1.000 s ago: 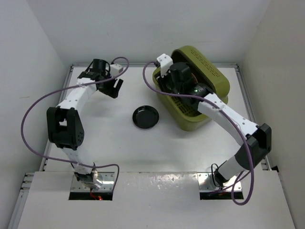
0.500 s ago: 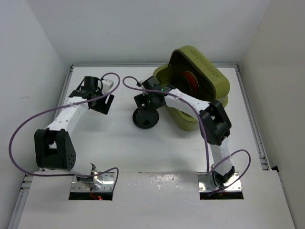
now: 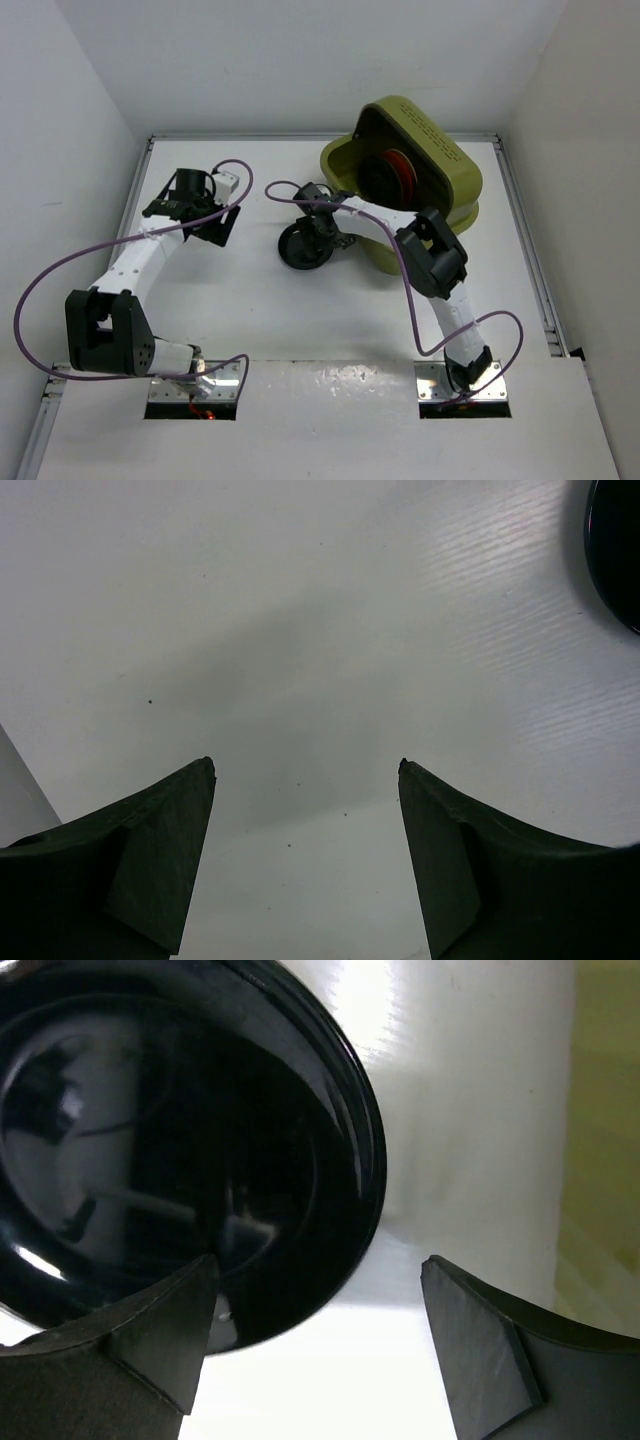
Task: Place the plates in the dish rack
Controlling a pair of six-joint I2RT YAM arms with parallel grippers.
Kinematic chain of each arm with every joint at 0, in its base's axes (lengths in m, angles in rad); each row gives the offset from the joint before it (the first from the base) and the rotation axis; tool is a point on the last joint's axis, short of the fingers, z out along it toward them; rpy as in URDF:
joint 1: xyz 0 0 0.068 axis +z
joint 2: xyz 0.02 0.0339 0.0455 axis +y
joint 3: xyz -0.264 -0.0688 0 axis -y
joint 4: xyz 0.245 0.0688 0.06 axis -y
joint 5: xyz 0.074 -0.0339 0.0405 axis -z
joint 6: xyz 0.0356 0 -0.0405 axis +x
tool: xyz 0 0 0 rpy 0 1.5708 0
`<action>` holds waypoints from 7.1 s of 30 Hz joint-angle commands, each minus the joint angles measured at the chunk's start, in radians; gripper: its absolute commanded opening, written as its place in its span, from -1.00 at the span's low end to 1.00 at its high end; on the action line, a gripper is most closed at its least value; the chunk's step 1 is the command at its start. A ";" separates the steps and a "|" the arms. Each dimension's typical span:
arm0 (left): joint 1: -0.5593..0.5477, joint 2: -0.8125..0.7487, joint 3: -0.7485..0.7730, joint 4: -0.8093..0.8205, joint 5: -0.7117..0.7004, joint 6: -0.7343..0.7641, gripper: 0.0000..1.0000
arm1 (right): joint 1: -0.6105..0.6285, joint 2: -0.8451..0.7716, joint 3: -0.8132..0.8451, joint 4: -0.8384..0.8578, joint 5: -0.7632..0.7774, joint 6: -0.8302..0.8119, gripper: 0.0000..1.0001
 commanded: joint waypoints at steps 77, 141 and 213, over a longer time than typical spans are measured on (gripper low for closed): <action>-0.130 0.419 0.494 0.117 0.082 -0.084 0.51 | -0.162 -0.699 -0.155 0.500 0.287 -0.633 -1.00; -0.113 0.683 0.604 0.090 0.012 -0.151 0.51 | -0.116 -0.304 -0.393 0.753 0.668 -0.678 -0.88; -0.102 0.307 0.264 0.197 0.000 -0.076 0.51 | 0.022 -0.917 -0.531 0.465 0.229 -0.437 0.26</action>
